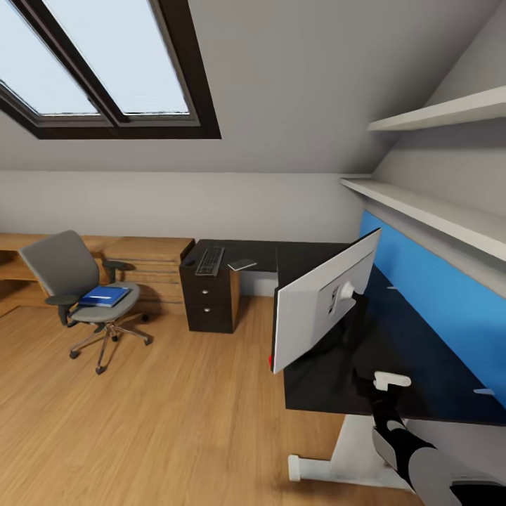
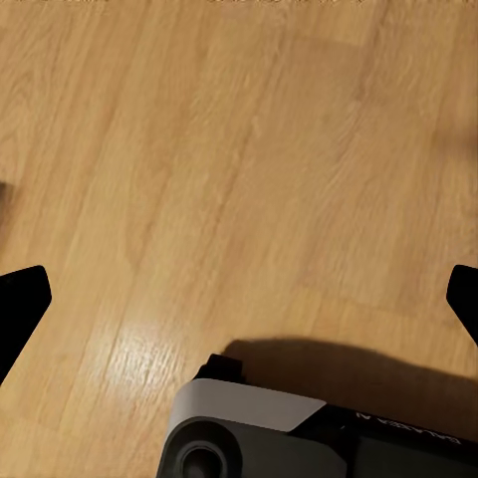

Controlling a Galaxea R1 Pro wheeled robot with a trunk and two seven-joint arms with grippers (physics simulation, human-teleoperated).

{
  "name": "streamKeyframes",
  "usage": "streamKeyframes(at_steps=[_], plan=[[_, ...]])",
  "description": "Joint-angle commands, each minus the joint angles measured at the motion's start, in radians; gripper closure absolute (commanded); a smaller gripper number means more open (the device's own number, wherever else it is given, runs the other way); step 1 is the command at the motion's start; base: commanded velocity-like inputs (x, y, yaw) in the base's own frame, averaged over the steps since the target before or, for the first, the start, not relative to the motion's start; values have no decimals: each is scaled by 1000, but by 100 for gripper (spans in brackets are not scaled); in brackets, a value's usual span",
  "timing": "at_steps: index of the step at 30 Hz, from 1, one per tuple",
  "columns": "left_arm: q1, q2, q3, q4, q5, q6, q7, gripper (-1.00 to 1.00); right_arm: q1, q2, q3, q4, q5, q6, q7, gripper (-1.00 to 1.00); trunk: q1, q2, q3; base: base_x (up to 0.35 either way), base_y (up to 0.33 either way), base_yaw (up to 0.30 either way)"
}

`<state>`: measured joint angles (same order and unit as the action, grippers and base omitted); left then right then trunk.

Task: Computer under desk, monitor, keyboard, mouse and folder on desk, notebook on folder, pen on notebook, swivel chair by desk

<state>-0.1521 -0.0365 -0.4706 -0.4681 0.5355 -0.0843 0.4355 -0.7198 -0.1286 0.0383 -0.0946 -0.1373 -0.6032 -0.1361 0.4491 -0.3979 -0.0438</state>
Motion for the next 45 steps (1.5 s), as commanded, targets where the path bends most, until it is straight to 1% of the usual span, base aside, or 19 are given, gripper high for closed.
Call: streamKeyframes(at_steps=[1, 6, 10, 11, 12, 14, 16, 17, 18, 20, 24, 27, 45], plan=[[-1, 0, -8, 0, 11, -6, 6, -100, -1, 0, 5, 3, -5, -7, 0, -100, 1, -2, -2, 177, 0, 0], [-1, 0, -9, 0, 11, -6, 6, -100, -1, -1, 5, 11, 1, -21, 3, -100, 1, -2, -2, 186, 0, 0], [-1, -2, -11, 0, 10, -6, 6, -100, -2, -3, 5, 2, -2, -9, 17, -100, 1, -2, -2, 36, 0, 0], [-1, -2, -11, 0, 10, -6, 6, -100, -4, -4, 4, -19, -2, 32, 19, -100, 1, -2, -2, 7, 0, 0], [-1, -2, -11, 0, 10, -5, 6, -100, -6, -10, 1, -149, -5, 228, 21, -100, 1, -2, -2, 2, 0, 0], [-1, -1, -11, 0, 9, -6, 6, -100, -7, -19, -4, -248, -7, 360, 19, -100, 1, -2, -2, 1, 0, 0], [-1, 0, -11, 0, 9, -6, 6, -100, -7, -25, -12, -278, -11, 404, 20, -100, 1, -2, -2, 0, 0, 0], [-1, 0, -10, 0, 9, -6, 6, -100, -7, -31, -26, -292, -17, 430, 20, -100, 1, -2, -2, 0, 0, 0], [-1, 0, -10, 0, 9, -6, 6, -100, -7, -34, -34, -294, -20, 439, 21, -100, 1, -2, -2, 0, 0, 0], [-1, 1, -10, 0, 9, -6, 6, -100, -7, -39, -57, -270, -25, 438, 22, -100, 1, -2, -2, 0, 0, 0], [-1, 0, -10, 0, 9, -6, 6, -100, -7, -43, -70, -224, -28, 390, 22, -100, 1, -2, -2, 0, 0, 0], [-1, 0, -10, 0, 9, -6, 7, -100, -7, -44, -72, -211, -27, 371, 21, -100, 1, -2, -2, 42, 0, 0], [-1, -2, -11, 0, 11, -6, 6, -100, -7, -42, -74, -198, -27, 342, 21, -100, 1, -2, -2, 160, -16, 0]])
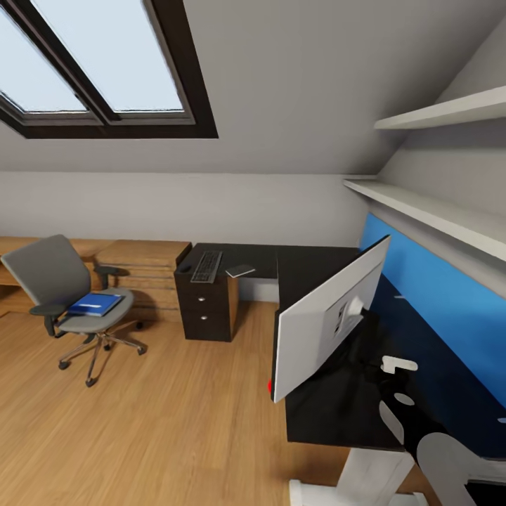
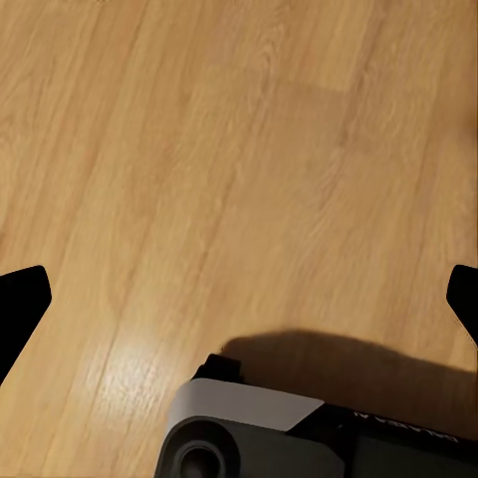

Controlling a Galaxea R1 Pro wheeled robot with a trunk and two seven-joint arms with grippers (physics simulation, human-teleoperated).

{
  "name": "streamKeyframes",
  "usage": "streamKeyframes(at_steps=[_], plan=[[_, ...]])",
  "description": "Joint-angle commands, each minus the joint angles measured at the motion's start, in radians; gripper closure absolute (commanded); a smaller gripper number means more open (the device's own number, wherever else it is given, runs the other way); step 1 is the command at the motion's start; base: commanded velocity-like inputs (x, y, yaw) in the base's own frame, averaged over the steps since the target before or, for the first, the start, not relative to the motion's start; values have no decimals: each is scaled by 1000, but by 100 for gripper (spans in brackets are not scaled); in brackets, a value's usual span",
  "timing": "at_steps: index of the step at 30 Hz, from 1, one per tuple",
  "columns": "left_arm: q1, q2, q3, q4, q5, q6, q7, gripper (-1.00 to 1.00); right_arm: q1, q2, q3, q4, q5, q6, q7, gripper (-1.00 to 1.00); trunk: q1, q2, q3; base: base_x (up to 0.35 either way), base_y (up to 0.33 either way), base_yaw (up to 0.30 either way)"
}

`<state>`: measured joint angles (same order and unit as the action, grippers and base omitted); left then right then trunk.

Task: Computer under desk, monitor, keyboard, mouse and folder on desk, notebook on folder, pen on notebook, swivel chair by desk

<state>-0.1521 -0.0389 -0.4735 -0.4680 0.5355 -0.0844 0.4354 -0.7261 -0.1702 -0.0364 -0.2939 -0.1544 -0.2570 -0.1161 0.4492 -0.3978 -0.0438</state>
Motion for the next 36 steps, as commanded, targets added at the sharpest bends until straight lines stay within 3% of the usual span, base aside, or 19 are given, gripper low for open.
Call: streamKeyframes(at_steps=[1, 22, 36], plan=[[-1, 1, -8, 0, 11, -6, 6, -100, -1, 0, 1, 1, -10, -5, 1, -100, 1, -2, -2, 141, -12, 0], [-1, 1, -10, 0, 9, -7, 6, -100, -1, -2, 1, 1, -9, -5, 1, -100, 1, -2, -2, 117, -1, 0], [-1, 2, -9, 0, 9, -7, 6, -100, -1, -2, 1, 1, -8, -5, 1, -100, 1, -2, -2, 13, -41, 0]])
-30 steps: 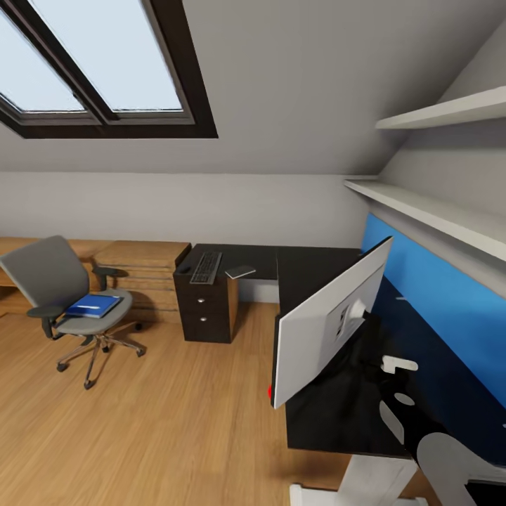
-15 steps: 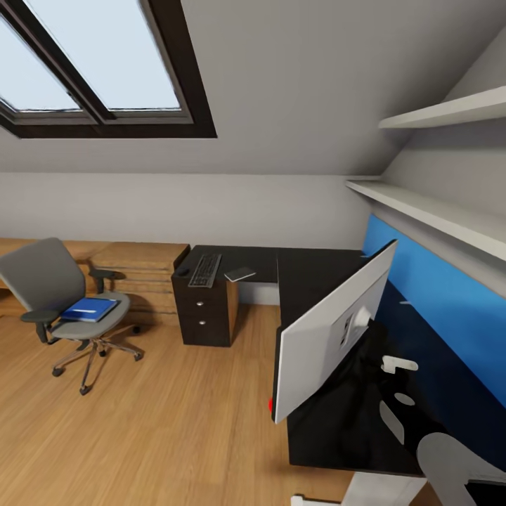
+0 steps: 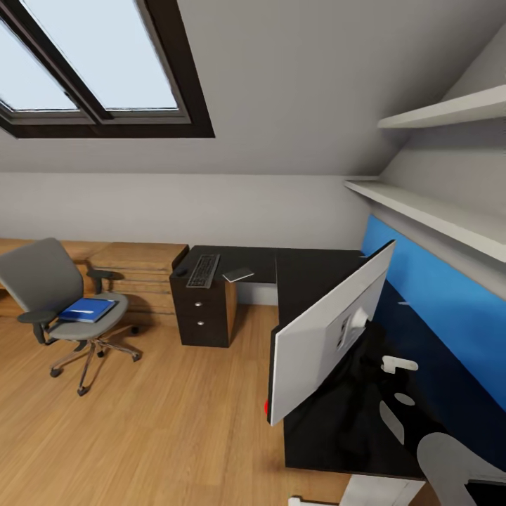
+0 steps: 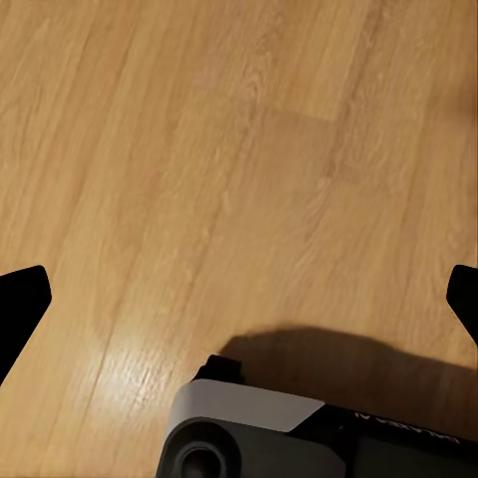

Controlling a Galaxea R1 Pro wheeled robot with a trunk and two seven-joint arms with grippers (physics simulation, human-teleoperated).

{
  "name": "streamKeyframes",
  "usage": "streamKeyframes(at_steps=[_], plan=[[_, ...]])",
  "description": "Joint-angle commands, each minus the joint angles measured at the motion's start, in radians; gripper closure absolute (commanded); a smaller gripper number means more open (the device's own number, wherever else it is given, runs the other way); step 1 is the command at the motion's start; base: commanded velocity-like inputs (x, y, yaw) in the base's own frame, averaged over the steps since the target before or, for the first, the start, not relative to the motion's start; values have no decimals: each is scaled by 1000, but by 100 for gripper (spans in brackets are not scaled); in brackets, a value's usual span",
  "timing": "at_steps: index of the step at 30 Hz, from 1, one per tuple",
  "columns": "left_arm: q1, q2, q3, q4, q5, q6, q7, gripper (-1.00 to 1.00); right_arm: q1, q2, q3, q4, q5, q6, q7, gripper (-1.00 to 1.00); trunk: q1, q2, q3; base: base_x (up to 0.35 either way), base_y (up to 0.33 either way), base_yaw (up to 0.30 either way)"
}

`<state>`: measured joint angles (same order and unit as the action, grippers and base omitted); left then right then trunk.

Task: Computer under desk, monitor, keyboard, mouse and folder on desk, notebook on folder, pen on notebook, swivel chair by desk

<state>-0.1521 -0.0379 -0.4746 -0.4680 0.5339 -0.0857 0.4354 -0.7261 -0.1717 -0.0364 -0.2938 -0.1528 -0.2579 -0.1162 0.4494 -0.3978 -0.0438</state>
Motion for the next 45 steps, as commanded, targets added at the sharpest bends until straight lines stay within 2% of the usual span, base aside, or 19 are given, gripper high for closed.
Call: streamKeyframes(at_steps=[1, 45], plan=[[-1, 0, -8, 0, 11, -6, 6, -100, -1, 0, 1, 1, -10, -4, 1, -100, 1, -2, -2, 0, -19, 0], [-1, 0, -8, 0, 11, -6, 6, -100, -1, 0, 3, 1, -9, -5, 2, -100, 1, -2, -2, 52, -15, 0]])
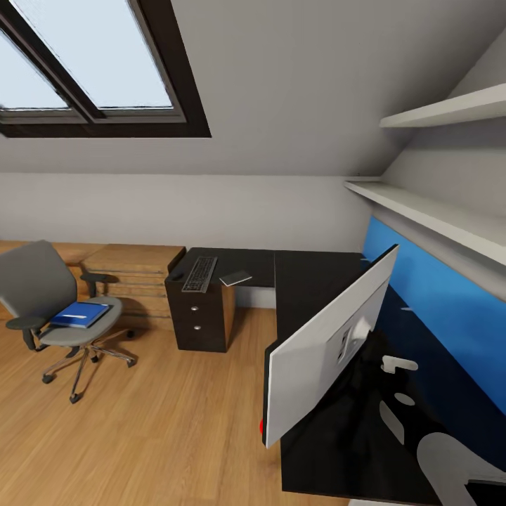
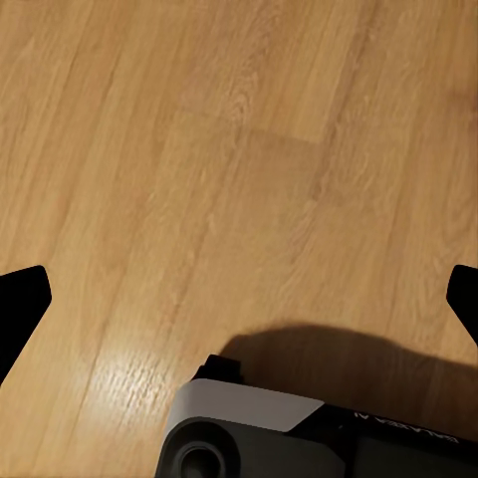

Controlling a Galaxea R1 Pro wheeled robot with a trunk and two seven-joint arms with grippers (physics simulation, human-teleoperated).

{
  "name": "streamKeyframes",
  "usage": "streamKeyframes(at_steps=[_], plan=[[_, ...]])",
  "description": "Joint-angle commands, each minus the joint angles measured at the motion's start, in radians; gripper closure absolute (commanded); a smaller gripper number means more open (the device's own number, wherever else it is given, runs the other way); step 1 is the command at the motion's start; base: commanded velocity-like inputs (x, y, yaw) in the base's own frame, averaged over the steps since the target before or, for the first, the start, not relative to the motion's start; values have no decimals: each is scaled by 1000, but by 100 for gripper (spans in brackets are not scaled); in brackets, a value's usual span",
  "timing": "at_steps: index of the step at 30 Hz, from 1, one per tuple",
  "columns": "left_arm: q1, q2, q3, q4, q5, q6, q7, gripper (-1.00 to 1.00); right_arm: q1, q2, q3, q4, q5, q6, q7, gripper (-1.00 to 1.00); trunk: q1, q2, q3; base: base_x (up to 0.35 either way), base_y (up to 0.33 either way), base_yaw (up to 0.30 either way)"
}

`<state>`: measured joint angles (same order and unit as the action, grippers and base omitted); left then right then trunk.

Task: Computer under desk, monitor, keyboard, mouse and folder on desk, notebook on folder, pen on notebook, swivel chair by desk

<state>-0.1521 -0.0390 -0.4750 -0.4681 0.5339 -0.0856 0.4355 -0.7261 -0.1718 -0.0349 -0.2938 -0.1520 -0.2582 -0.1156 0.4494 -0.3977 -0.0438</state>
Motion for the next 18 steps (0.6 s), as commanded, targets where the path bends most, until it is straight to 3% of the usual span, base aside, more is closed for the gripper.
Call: streamKeyframes(at_steps=[1, 7, 18], plan=[[-1, 1, -8, 0, 11, -6, 6, -100, -1, 0, 1, 1, -9, -6, 1, -100, 1, -2, -2, 0, 0, 0], [-1, 1, -8, 0, 11, -6, 6, -100, -1, 0, 5, 1, -4, -61, 4, -100, 1, -2, -2, 0, 0, 0], [-1, 1, -7, 0, 11, -6, 6, -100, -1, 0, 6, 1, -3, -68, 4, -100, 1, -2, -2, 0, 0, 0]])
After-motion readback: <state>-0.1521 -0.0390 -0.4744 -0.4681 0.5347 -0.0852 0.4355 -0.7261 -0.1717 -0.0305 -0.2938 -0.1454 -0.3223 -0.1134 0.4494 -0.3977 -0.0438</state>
